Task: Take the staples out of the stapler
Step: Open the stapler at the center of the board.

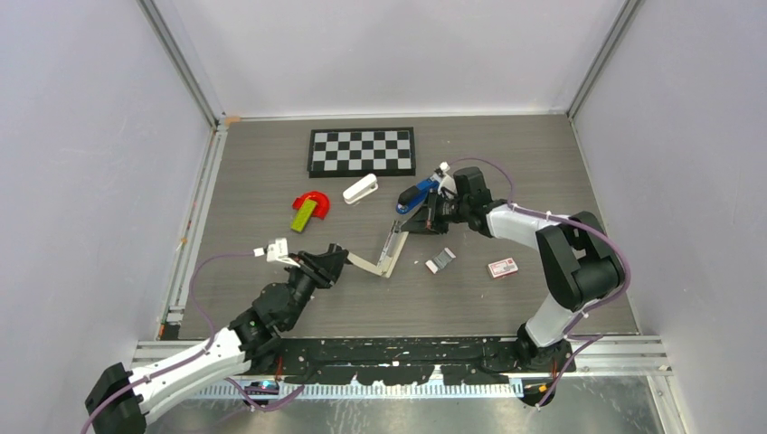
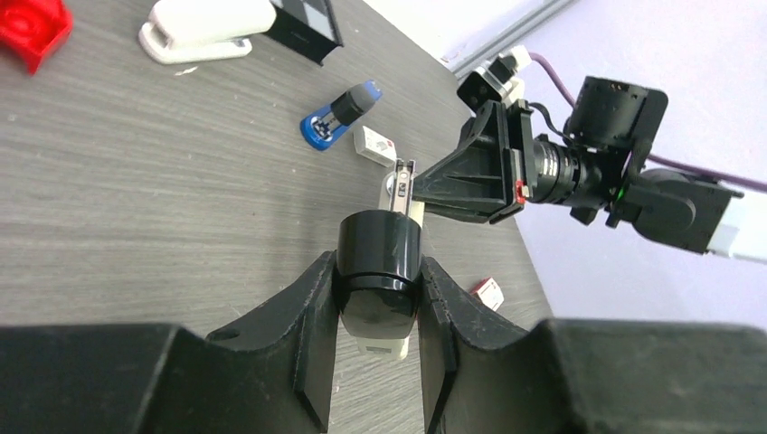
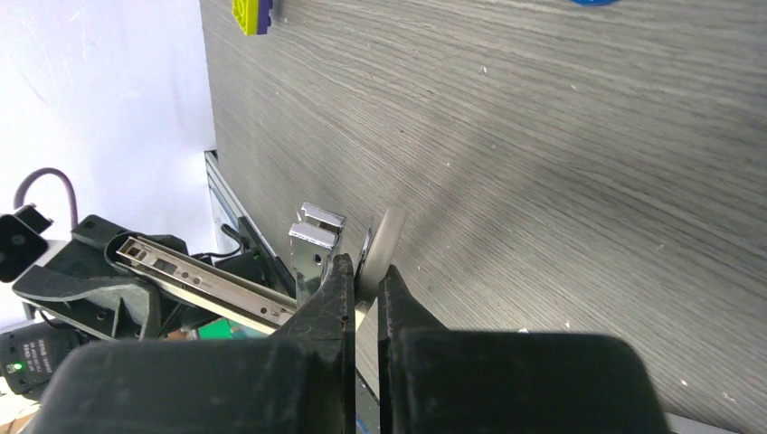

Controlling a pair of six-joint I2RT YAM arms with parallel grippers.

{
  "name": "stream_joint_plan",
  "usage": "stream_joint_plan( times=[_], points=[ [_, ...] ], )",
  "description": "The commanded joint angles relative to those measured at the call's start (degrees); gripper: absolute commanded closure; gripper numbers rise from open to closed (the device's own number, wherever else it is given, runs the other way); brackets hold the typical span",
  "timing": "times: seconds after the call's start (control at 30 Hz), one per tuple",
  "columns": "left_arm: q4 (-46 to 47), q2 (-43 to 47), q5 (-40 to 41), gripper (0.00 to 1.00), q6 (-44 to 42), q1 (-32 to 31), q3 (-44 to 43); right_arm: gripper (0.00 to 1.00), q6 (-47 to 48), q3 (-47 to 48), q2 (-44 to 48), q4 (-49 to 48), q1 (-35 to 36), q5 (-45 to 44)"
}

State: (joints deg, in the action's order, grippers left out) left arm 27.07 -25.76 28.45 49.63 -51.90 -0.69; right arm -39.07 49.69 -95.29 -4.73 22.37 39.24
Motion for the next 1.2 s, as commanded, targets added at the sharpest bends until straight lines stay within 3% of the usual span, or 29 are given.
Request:
stream_joint_plan(
  times=[0.0, 0.23, 0.47, 0.9, 1.1, 1.17],
  points=[
    [-7.91, 3.48, 15.2, 1.0, 10.72, 1.19, -0.85, 0.99, 4.95, -1.04, -1.18, -1.25, -1.54, -4.34],
    [-18.93, 0.55, 14.58, 1.0, 25.4, 1.19, -2.92, 0.99, 3.74, -1.55, -5.31, -0.82, -1.39, -3.79],
    [-41.0, -7.64, 14.46, 1.0, 41.74, 1.25, -12.3, 0.99, 5.19, -4.52, 0.83, 2.58, -1.38, -5.61],
    [-32.2, -26.58, 10.3, 1.0, 61.62, 9.97, -9.52, 0.99, 7.71, -3.3, -0.39, 6.28, -1.73, -11.76],
    [-32.41, -32.08, 7.7, 0.88, 62.46, 11.47, -10.95, 0.99, 7.58, -1.85, -3.31, 6.47, -1.72, -10.37],
    [-32.04, -33.88, 5.98, 0.78, 62.44, 11.47, -11.0, 0.99, 7.67, -1.54, -3.47, 6.4, -1.68, -9.62]
  ],
)
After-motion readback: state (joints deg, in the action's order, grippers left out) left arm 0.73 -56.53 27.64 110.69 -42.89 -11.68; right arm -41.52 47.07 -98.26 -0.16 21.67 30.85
